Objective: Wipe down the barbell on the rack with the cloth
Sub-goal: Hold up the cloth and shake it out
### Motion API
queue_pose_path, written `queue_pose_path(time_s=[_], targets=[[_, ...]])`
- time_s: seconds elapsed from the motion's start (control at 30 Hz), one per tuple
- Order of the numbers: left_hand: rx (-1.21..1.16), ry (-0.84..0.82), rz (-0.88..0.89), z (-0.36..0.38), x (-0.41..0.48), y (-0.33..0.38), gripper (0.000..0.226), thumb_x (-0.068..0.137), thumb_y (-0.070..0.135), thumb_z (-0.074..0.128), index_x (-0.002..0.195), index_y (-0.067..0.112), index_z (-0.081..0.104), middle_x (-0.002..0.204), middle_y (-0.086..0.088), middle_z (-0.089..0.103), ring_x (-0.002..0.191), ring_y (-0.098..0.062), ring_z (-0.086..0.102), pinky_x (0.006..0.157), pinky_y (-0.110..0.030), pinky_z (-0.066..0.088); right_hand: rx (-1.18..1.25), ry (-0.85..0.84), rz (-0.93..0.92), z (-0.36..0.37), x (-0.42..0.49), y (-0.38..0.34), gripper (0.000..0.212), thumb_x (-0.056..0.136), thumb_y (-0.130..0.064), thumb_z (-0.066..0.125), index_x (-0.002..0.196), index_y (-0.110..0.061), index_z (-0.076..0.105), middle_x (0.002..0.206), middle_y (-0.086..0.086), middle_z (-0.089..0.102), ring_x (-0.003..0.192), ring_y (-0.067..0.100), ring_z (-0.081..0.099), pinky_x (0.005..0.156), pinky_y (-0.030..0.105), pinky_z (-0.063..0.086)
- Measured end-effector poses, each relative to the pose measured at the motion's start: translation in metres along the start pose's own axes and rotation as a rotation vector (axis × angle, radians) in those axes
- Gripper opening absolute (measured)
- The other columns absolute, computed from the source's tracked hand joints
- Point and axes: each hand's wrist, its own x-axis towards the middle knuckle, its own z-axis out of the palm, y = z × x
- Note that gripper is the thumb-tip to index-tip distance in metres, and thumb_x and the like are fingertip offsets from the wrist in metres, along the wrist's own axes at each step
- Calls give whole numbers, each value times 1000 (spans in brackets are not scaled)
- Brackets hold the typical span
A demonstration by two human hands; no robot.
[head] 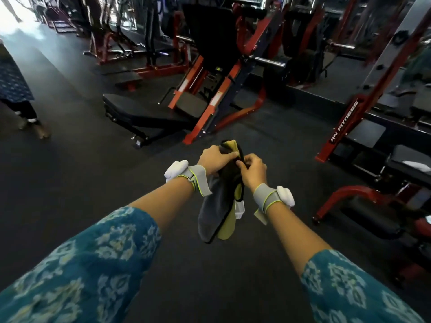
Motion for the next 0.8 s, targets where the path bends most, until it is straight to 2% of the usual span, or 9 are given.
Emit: queue_pose_path(time_s=[0.07,0.2,0.37,0.53,0.67,0.8], targets=[[-12,-25,-2,4,46,-2,30,84,38,65,101,13,68,104,-12,67,94,-26,64,67,-40,58,5,-2,37,14,42,7,20,92,-14,60,105,1,60,105,19,63,108,35,51,80,27,34],[6,-50,-46,22,117,-14,24,86,28,64,98,8,66,104,-15,66,95,-28,64,67,-35,57,-11,-24,108,36,106,32,20,92,-9,58,110,-1,59,109,18,64,112,35,51,84,26,34],[18,-86,-79,43,217,-31,25,86,25,64,101,6,66,104,-17,67,98,-31,63,79,-42,55,-16,-75,157,69,196,68,21,91,-8,58,111,-4,59,109,15,64,115,33,51,91,29,38],[8,-84,-217,78,328,-48,27,87,22,62,107,3,65,110,-18,65,107,-32,59,89,-40,50,-11,-156,240,104,297,113,21,90,-4,57,111,-4,59,109,15,64,114,32,52,96,33,40],[19,-134,-246,95,383,-64,26,88,20,62,109,6,65,113,-16,65,111,-29,57,92,-33,46,-9,-199,297,124,345,140,24,90,-2,56,114,-2,58,111,16,64,113,31,53,96,31,39],[15,-158,-299,118,422,-89,24,88,18,62,109,5,66,111,-16,66,109,-28,59,89,-32,47,-36,-231,347,146,381,174,25,87,1,58,112,1,60,110,17,65,106,29,59,88,24,40]])
